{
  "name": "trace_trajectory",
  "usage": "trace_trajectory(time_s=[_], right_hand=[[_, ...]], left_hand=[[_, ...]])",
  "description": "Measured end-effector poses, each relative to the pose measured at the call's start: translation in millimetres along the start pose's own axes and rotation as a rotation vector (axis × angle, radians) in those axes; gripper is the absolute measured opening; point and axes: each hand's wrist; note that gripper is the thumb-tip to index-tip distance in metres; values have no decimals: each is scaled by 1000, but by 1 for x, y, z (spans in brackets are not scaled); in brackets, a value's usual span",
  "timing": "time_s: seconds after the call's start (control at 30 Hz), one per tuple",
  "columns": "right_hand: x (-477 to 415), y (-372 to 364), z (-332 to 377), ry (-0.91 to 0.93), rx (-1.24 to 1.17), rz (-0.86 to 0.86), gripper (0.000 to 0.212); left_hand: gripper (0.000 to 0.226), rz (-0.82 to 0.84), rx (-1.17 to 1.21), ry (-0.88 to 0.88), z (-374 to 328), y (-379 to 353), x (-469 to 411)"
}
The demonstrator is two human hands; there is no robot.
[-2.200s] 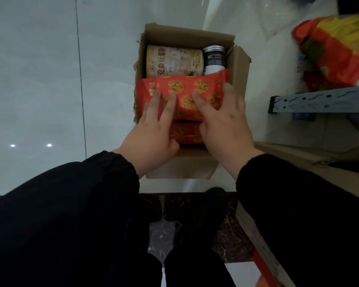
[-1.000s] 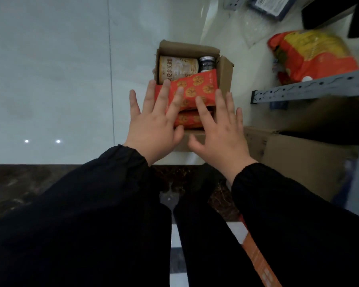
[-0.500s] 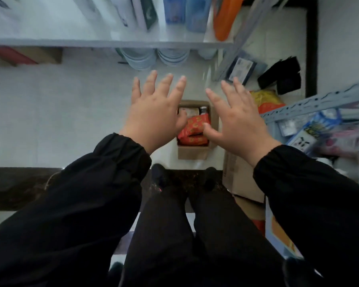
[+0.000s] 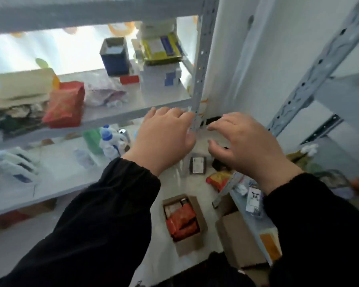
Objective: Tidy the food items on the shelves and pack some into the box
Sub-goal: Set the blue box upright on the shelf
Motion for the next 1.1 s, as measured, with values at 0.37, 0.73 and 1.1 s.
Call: trace_trajectory(time_s=[0.37,0.73,1.1], right_hand=[[179,136,57,-697,207,-189,45],[463,238,140,-1143,370,-199,40],[745,305,209,-1354,357,-227,47]], left_hand=[[45,19,132,-582,-144,78,35],[33,-5,153,-995,-365,119,199],[32,-47,99,-1245,-584,124,409]])
Point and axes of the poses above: each hand's wrist, its own x-axis away from the middle knuckle, its own y-axis out of the back of the hand, z = x × y, and after that the axes turned 5 degrees about z, right-handed
